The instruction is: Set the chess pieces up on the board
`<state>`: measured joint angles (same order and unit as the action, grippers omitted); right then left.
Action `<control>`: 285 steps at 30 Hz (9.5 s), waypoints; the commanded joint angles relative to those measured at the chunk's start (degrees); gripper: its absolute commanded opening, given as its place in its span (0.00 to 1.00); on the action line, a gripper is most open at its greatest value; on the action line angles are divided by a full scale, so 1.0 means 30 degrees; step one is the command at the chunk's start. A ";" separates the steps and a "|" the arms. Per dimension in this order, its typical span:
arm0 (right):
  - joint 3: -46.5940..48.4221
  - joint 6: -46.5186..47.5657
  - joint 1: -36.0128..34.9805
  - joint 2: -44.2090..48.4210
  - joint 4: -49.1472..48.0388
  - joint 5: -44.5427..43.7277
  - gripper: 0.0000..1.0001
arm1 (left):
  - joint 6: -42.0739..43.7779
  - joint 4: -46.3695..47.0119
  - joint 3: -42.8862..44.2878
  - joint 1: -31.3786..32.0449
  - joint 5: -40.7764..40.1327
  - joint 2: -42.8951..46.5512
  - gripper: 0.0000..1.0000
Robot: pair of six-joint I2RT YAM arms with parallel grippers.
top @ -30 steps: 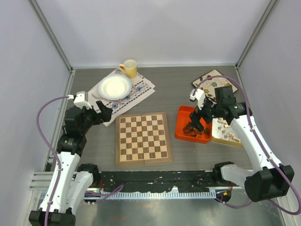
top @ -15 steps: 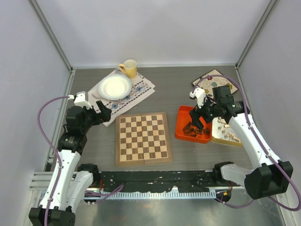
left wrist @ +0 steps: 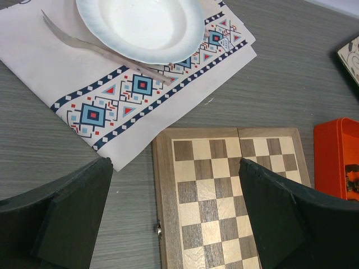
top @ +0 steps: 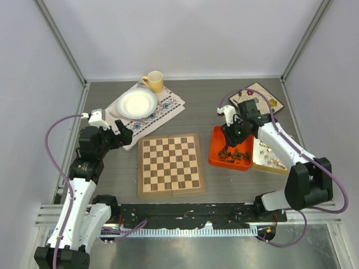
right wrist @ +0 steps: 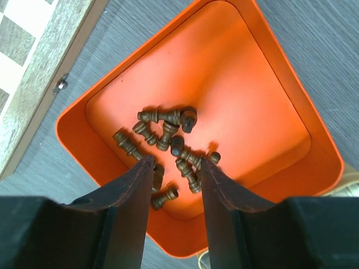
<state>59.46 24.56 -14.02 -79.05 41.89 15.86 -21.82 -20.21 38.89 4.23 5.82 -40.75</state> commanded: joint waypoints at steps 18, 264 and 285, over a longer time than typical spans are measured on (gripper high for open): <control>0.0159 -0.0949 -0.1127 -0.3503 -0.1570 -0.1624 0.42 | 0.0419 0.0496 0.0395 0.0055 0.0138 0.0195 1.00; -0.0749 -0.1008 0.1686 -0.4852 -0.4236 0.0575 0.38 | -0.9864 0.8757 -0.3765 0.0114 0.8722 0.0019 0.99; -0.0953 -0.0744 0.1392 -0.4942 -0.4471 -0.1039 0.36 | -0.9776 0.8493 -0.3795 0.0114 0.8605 0.0166 1.00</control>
<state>56.60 21.52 -9.58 -94.54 30.13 13.98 -51.03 3.18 27.62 4.45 31.16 -41.06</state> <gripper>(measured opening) 0.356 0.995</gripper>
